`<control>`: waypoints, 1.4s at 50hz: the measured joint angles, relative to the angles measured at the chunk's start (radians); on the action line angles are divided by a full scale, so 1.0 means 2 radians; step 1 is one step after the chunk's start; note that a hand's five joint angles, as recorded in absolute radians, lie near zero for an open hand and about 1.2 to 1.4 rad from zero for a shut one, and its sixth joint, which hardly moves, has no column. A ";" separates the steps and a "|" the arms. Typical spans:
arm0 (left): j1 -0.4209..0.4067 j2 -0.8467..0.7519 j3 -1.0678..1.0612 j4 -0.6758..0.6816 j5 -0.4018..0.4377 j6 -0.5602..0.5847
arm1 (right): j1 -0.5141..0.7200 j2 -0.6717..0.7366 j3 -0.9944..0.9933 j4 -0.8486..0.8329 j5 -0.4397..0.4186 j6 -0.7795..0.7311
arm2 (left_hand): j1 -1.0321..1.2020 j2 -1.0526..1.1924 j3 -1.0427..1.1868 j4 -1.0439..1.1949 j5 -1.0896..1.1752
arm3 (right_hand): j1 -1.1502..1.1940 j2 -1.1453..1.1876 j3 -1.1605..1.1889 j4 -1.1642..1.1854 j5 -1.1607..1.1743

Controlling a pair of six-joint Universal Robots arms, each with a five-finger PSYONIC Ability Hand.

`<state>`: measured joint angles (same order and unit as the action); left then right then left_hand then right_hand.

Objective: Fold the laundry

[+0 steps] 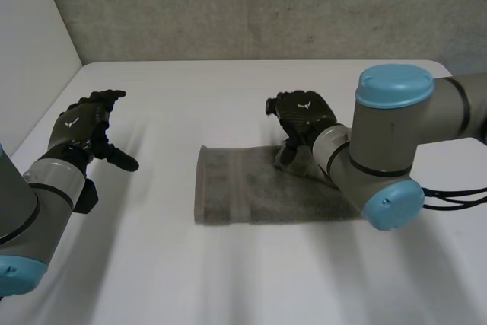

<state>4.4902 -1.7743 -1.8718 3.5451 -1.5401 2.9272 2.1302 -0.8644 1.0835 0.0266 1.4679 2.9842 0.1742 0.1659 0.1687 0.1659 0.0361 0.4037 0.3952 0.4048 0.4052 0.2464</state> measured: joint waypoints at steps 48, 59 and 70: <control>0.000 0.001 -0.001 0.000 0.000 0.000 | 0.010 0.095 -0.092 0.027 0.015 -0.063 | 0.000 0.000 0.000 0.000 0.000 | 0.462 0.457 0.465 0.466 0.453; 0.000 0.001 -0.001 0.000 0.000 0.000 | 0.054 0.037 -0.078 0.022 -0.018 -0.036 | 0.000 0.000 0.000 0.000 0.000 | 0.464 0.457 0.466 0.466 0.453; 0.000 0.002 -0.001 0.000 0.000 0.000 | 0.108 0.011 -0.027 0.022 -0.054 -0.020 | 0.000 0.000 0.000 0.000 0.000 | 0.465 0.457 0.468 0.466 0.453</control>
<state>4.4900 -1.7705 -1.8730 3.5450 -1.5401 2.9269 2.3459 -0.8428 1.0303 0.0699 1.3604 2.9438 0.1742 0.1659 0.1687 0.1659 0.0361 1.3329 1.3098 1.3410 1.3381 1.1518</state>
